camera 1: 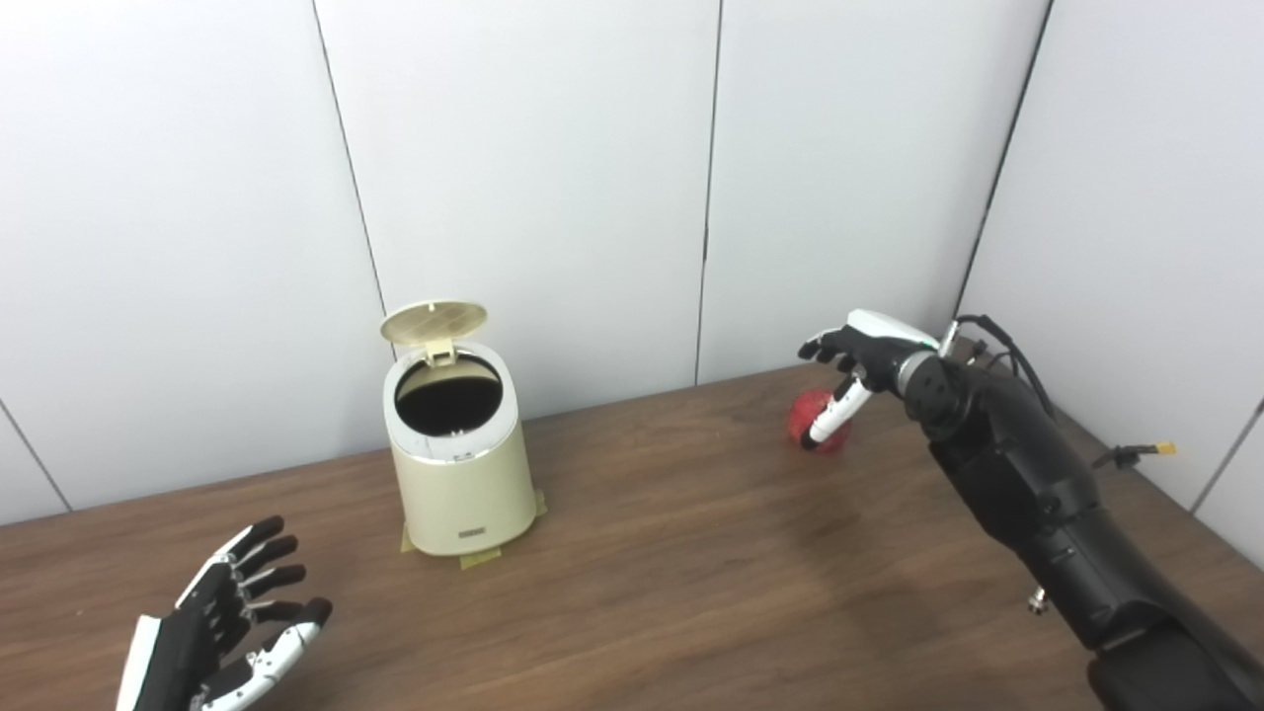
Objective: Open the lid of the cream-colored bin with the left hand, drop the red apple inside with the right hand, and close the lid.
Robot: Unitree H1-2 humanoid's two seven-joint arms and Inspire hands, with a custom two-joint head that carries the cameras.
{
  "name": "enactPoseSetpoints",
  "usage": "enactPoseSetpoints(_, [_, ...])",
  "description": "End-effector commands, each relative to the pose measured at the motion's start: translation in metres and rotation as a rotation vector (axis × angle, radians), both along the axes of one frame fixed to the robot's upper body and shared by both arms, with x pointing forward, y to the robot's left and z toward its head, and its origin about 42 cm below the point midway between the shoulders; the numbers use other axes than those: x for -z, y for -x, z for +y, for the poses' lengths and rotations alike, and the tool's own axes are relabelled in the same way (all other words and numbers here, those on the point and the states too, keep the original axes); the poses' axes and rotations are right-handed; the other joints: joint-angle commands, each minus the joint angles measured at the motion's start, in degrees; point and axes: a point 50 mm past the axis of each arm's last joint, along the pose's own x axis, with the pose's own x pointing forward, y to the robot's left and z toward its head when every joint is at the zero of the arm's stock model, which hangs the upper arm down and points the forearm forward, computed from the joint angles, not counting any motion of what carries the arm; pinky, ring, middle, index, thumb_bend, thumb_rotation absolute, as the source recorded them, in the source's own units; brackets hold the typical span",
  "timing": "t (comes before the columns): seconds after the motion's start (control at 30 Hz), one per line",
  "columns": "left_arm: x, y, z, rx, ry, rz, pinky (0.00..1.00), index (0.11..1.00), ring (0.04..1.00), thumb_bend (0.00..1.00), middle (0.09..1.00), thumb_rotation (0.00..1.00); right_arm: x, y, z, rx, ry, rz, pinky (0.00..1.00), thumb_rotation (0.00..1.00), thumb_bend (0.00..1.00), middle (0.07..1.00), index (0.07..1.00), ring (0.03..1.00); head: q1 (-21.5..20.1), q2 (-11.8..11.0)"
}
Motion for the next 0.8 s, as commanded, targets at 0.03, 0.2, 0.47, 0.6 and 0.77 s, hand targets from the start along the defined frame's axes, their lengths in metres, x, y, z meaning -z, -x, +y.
enactPoseSetpoints(0.03, [-0.021,-0.007,0.0,0.01,-0.005,-0.082,0.61,0.852,0.741,0.55,0.813,0.06,-0.033,-0.013,-0.001,-0.018,0.031,-0.139,0.7,0.14,0.86,0.842,0.828,0.806,0.2,0.2])
enactPoseSetpoints(0.2, [-0.022,-0.006,0.0,0.016,-0.008,-0.086,0.63,0.852,0.748,0.54,0.817,0.06,-0.026,-0.015,-0.002,-0.024,0.046,-0.14,0.68,0.15,0.85,0.84,0.829,0.796,0.3,0.5])
enactPoseSetpoints(0.47, [-0.022,-0.005,0.0,0.019,-0.007,-0.085,0.62,0.85,0.74,0.54,0.814,0.01,-0.015,-0.017,-0.004,-0.013,0.062,-0.108,0.65,0.16,0.86,0.844,0.831,0.79,0.4,0.9])
enactPoseSetpoints(0.6, [-0.022,-0.005,0.0,0.025,-0.002,-0.082,0.62,0.849,0.743,0.54,0.814,0.0,-0.011,-0.016,-0.003,-0.015,0.048,-0.074,0.67,0.17,0.87,0.85,0.834,0.806,0.6,1.2])
enactPoseSetpoints(0.77, [-0.022,-0.004,0.001,0.025,-0.021,-0.079,0.62,0.848,0.752,0.55,0.818,0.04,-0.004,-0.015,-0.004,-0.008,0.027,-0.028,0.7,0.18,0.87,0.856,0.824,0.816,0.8,1.6])
